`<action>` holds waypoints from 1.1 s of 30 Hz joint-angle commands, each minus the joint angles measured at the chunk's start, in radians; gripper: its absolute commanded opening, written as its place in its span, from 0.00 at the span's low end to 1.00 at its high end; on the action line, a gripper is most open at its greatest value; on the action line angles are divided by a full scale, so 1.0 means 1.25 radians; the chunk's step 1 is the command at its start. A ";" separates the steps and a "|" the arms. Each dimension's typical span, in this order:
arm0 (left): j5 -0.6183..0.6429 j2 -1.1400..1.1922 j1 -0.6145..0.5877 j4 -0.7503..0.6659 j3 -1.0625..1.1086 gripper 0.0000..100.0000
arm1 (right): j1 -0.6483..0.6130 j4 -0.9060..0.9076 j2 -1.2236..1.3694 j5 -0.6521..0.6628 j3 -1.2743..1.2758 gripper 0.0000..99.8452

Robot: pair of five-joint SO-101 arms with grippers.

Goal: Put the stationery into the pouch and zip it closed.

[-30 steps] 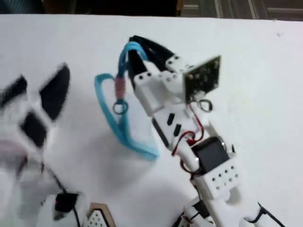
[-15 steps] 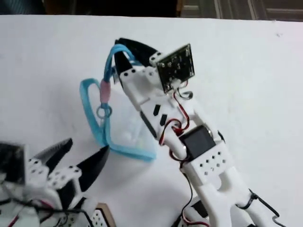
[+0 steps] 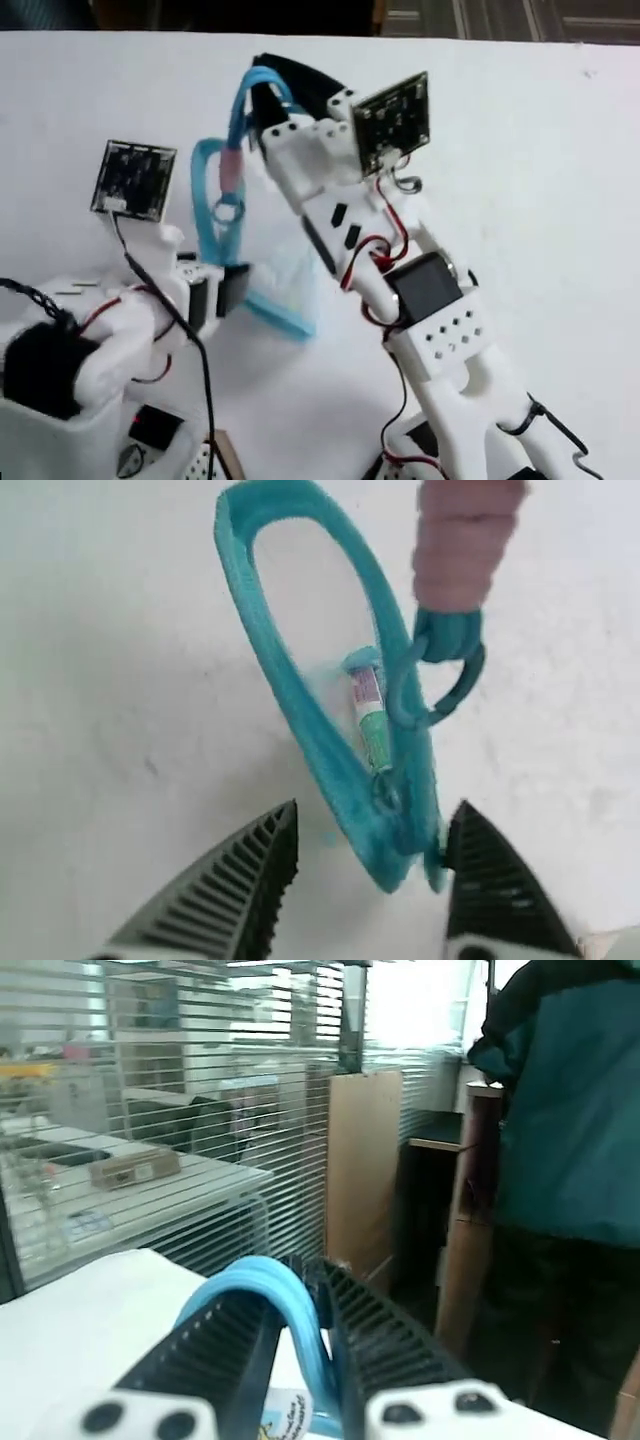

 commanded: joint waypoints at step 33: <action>-0.087 0.001 0.098 0.054 -0.185 0.02 | 0.454 -0.006 0.963 -0.007 -0.975 0.02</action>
